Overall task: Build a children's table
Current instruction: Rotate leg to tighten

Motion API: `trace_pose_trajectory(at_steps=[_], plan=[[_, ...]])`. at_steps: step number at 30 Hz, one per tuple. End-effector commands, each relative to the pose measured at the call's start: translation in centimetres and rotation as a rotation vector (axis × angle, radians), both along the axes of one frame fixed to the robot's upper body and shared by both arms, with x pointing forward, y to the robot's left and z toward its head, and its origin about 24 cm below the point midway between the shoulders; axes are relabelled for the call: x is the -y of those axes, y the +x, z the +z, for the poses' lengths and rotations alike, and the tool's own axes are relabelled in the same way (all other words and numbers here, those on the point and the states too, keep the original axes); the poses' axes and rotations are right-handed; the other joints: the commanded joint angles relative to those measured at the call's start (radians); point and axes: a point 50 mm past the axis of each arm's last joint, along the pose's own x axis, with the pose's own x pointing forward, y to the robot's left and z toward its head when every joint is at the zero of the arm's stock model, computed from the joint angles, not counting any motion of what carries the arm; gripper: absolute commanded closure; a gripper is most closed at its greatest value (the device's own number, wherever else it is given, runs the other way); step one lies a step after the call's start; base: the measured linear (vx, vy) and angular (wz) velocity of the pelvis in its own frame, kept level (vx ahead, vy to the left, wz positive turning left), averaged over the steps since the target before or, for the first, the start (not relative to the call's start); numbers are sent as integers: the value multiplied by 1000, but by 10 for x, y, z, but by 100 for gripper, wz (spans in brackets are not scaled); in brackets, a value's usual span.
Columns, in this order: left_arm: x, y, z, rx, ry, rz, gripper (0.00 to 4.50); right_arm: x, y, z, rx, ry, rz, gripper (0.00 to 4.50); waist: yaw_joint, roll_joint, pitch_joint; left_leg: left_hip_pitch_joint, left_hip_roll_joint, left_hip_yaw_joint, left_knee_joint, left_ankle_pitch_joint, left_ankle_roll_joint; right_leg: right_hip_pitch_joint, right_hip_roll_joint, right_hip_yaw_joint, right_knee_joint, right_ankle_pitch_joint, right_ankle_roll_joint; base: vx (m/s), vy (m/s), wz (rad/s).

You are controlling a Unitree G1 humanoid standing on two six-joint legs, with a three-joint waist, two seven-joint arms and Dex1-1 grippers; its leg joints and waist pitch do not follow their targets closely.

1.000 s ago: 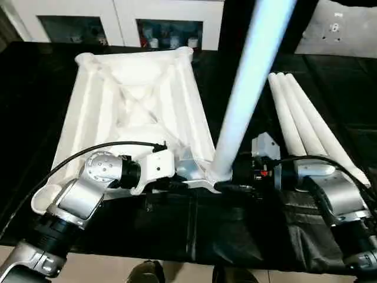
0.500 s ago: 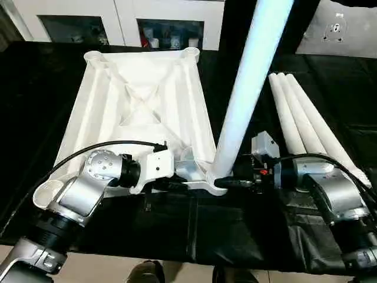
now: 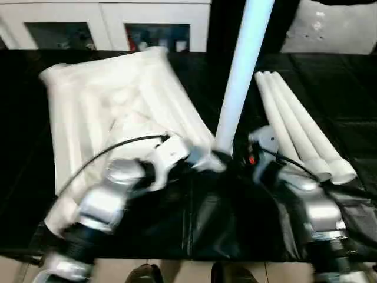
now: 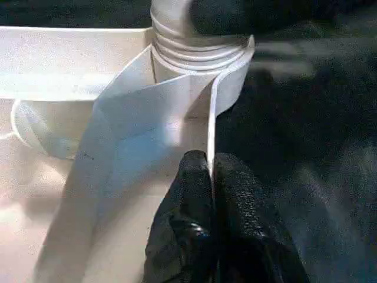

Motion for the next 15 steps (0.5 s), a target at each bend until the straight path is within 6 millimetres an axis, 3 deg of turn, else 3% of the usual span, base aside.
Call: trace_pose_trajectory(at_steps=[1,2,4,7,8,9,11,14,15], plan=[[34,9,33,141,-111,39,450,-55,-11,-12,-76,55,107,203,2,-5,-57,10,51,-32,-77,-221,28,39,-80,52,-100,-379,-169,0,0,0],[42,10,36,147,-126,73,450,-63,-12,-12,-85,64,49,203,1,-9,-57,10,49,-31,-76,-214,35,38,-78,52,-101,-364,-167,0,0,0],[45,10,37,153,-129,74,450,-66,-12,-12,-79,63,40,203,7,-3,-64,7,47,-29,-73,-163,51,44,-77,53,-94,-289,-168,0,0,0],[46,6,38,163,-101,16,450,-59,-8,-7,-34,83,-5,203,13,-4,-71,3,46,-26,-68,-105,77,50,-75,53,-81,-163,-185,0,0,0],[41,3,35,160,-73,-9,450,-50,-6,-5,-16,80,-28,170,15,-3,-74,1,47,-25,-65,-59,101,53,-73,52,-70,-51,-214,0,0,0],[41,3,35,160,-73,-9,450,-50,-6,-5,-16,80,-28,170,17,4,-80,2,47,-26,-62,-47,108,56,-74,51,-65,-20,-224,54,-19,2],[36,2,32,155,-54,-17,450,-43,-4,-5,-11,81,-33,136,15,2,-80,-2,47,-27,-61,-24,129,59,-74,48,-59,45,-245,0,0,0],[22,2,27,150,-13,-36,450,-30,-2,-2,31,47,-21,133,12,3,-81,-7,47,-27,-58,-26,145,64,-74,45,-58,53,-258,0,0,0],[17,2,25,149,-2,-42,450,-26,-2,-1,50,32,-9,104,13,4,-80,-4,49,-27,-59,-43,142,62,-77,45,-60,30,-261,0,0,0]])
